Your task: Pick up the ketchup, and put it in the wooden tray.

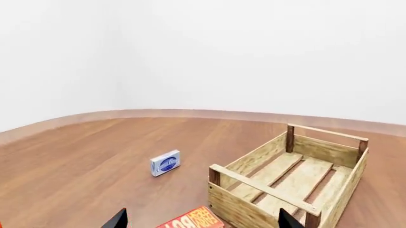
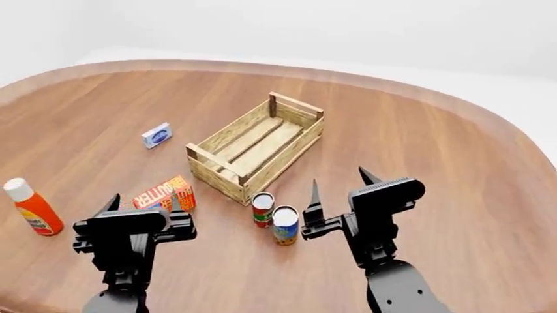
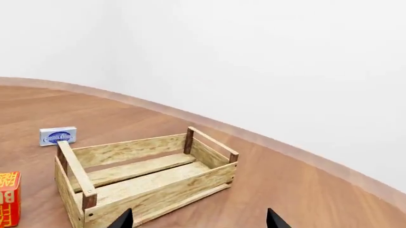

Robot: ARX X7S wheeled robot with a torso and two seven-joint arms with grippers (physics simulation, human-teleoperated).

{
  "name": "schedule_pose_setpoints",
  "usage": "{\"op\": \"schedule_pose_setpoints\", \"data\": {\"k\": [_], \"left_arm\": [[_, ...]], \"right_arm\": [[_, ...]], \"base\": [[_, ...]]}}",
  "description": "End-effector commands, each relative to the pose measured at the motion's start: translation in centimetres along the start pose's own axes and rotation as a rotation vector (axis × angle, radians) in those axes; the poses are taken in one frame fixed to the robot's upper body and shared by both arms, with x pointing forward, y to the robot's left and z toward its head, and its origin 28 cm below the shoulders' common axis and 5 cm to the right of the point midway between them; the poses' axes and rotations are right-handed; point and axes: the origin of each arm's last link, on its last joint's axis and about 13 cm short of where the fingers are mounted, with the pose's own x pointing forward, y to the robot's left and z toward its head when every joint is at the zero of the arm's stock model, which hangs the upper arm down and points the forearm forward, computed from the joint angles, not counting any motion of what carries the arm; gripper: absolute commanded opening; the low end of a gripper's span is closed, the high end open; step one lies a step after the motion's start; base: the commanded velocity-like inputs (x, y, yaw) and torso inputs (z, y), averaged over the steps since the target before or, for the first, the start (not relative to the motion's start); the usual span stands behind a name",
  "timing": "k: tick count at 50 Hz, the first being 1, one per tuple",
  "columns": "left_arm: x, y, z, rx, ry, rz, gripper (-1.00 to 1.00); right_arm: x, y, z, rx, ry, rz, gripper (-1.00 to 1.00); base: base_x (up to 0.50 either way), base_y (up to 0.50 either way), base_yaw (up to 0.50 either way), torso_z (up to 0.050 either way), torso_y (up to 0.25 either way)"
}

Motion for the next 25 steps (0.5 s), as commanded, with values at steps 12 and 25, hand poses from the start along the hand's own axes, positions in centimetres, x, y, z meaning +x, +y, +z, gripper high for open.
{"op": "schedule_pose_setpoints", "data": {"k": [12, 25], "left_arm": [[0.7, 1.4, 0.7, 0.023, 0.005, 0.027, 1.0], [0.9, 1.7, 1.2, 0.059, -0.048, 0.018, 1.0]], "right_arm": [[0.2, 0.0, 0.4, -0.01, -0.007, 0.015, 1.0], [0.2, 0.1, 0.8, -0.064, 0.01, 0.02, 1.0]], "base": [[0.18, 0.04, 0.5, 0.0, 0.0], [0.06, 0.11, 0.15, 0.0, 0.001]]}}
